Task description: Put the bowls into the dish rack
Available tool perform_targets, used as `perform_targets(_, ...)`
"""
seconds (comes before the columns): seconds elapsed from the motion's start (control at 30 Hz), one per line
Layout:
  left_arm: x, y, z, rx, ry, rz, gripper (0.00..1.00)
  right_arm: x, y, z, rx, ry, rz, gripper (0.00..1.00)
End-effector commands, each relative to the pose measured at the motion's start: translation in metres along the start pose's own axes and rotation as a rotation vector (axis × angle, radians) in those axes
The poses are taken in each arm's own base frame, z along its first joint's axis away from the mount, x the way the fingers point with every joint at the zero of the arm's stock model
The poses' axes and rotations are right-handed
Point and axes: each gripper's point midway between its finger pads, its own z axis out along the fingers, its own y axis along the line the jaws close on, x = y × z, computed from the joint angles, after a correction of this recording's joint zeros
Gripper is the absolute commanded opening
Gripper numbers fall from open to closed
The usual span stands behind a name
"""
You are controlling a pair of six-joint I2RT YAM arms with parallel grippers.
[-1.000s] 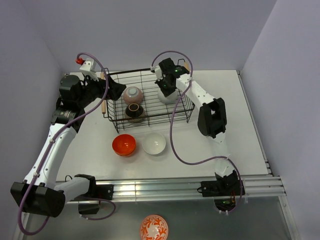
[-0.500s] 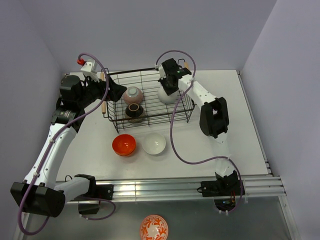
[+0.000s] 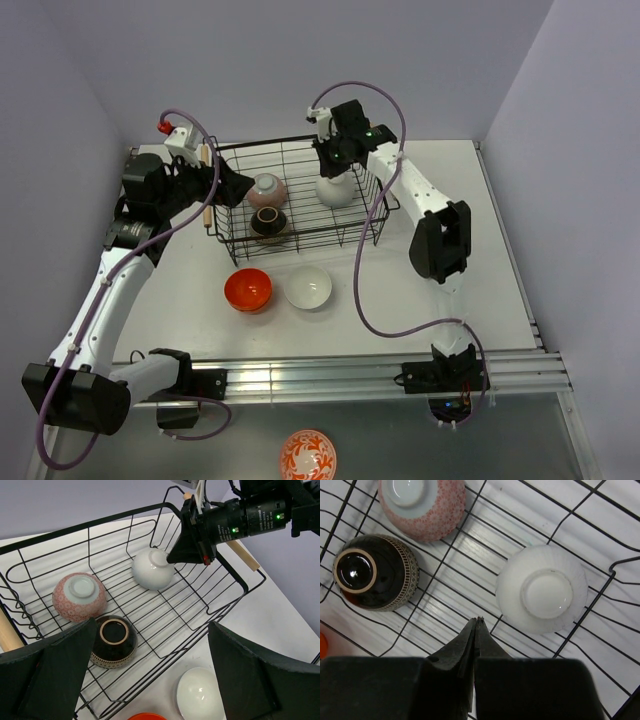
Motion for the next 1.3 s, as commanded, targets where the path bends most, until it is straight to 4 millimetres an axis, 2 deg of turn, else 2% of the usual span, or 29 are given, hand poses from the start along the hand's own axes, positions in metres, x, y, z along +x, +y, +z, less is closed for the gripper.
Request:
perform_targets(0.0,-0.019,-0.008,-0.004,0.029,-0.063,0.025,0.99,0.005,-0.002,0.013,-0.007,0.026,0.025,0.00)
perform_targets(0.17,-0.017,-0.008,-0.002,0.033,-0.065,0.010,0.99,0.005,-0.009,0.027,0.017,0.021,0.030,0.00)
perform_targets(0.3,-0.015,-0.007,-0.002,0.029,-0.061,0.006,0.99,0.016,-0.015,0.042,0.046,0.043,0.042,0.00)
perform_targets(0.4,-0.013,-0.006,-0.002,0.024,-0.054,0.006,0.99,0.027,-0.032,0.052,0.132,0.068,0.048,0.00)
perform_targets(0.53,-0.007,-0.004,-0.002,0.023,-0.036,0.025,0.99,0.030,-0.055,0.058,0.245,0.073,0.034,0.00)
perform_targets(0.6,-0.004,-0.004,-0.003,0.026,-0.030,0.029,0.99,0.035,-0.062,0.061,0.285,0.090,0.022,0.04)
perform_targets(0.73,0.005,-0.006,-0.003,0.053,-0.008,0.049,0.99,0.036,-0.060,0.060,0.273,0.091,0.012,0.11)
perform_targets(0.83,0.011,-0.009,-0.004,0.075,-0.003,0.069,0.99,0.026,-0.056,0.054,0.263,0.058,0.007,0.19)
perform_targets(0.93,0.017,-0.018,-0.008,0.139,0.017,0.120,0.99,0.004,-0.047,0.039,0.233,0.007,0.014,0.36)
perform_targets(0.97,0.019,-0.022,-0.011,0.162,0.021,0.141,1.00,-0.009,-0.044,0.026,0.226,-0.033,0.019,0.42)
perform_targets(1.0,0.023,-0.026,-0.014,0.187,0.030,0.163,0.99,-0.018,-0.039,0.018,0.209,-0.059,0.020,0.53)
perform_targets(1.03,0.029,-0.037,-0.021,0.266,0.041,0.244,1.00,-0.036,-0.030,-0.002,0.175,-0.115,0.024,0.59)
perform_targets(1.07,0.034,-0.042,-0.026,0.313,0.048,0.304,1.00,-0.045,-0.024,-0.013,0.157,-0.148,0.025,0.64)
perform_targets(1.13,0.050,-0.049,-0.035,0.392,0.080,0.404,0.99,-0.063,-0.008,-0.037,0.091,-0.209,0.019,0.80)
perform_targets(1.17,0.054,-0.057,-0.041,0.440,0.083,0.436,0.99,-0.078,0.001,-0.063,0.068,-0.270,0.008,0.88)
perform_targets(1.2,0.061,-0.058,-0.044,0.461,0.100,0.461,0.97,-0.084,0.006,-0.075,0.047,-0.295,0.003,0.98)
perform_targets(1.23,0.072,-0.058,-0.047,0.485,0.128,0.522,0.95,-0.085,0.009,-0.085,0.034,-0.310,0.003,1.00)
perform_targets(1.27,0.078,-0.059,-0.048,0.498,0.146,0.553,0.93,-0.094,0.017,-0.108,0.005,-0.354,-0.001,1.00)
